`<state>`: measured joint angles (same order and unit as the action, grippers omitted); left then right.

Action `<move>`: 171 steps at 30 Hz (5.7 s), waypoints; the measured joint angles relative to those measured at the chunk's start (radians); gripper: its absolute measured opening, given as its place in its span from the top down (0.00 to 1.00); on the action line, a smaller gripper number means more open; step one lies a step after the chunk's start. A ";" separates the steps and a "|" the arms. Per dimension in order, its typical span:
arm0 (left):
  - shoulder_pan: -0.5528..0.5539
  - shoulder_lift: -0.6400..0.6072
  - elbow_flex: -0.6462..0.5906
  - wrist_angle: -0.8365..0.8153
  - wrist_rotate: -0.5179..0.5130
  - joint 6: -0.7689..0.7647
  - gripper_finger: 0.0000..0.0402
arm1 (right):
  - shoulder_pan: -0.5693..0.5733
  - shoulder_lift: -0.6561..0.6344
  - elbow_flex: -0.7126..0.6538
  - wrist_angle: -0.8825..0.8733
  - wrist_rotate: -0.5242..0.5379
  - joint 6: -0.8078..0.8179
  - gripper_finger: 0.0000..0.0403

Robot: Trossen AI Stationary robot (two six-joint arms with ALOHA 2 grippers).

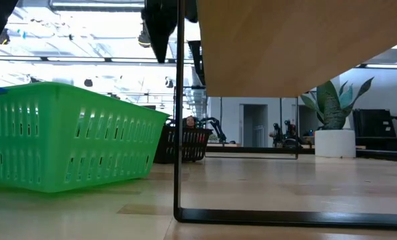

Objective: Stack baskets on shelf by color
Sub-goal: Put the top left black bin on the shelf, then stack the top black bin into the black bin on the shelf

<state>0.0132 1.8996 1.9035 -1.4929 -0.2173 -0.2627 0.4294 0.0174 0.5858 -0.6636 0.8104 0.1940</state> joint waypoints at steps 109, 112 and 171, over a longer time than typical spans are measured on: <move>0.158 -0.018 0.017 0.270 0.212 0.149 1.00 | -0.048 0.766 -0.047 0.648 -0.394 0.006 0.71; 0.157 -0.039 0.020 0.220 0.115 0.155 1.00 | -0.015 0.723 0.008 0.579 -0.393 -0.035 0.71; 0.231 -0.213 -0.437 0.395 -0.060 -0.291 0.25 | 0.035 0.589 0.047 0.235 -0.256 0.139 0.71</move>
<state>0.2444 1.6862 1.4665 -1.0980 -0.2775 -0.5534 0.4648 0.6059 0.6327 -0.4282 0.5549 0.3331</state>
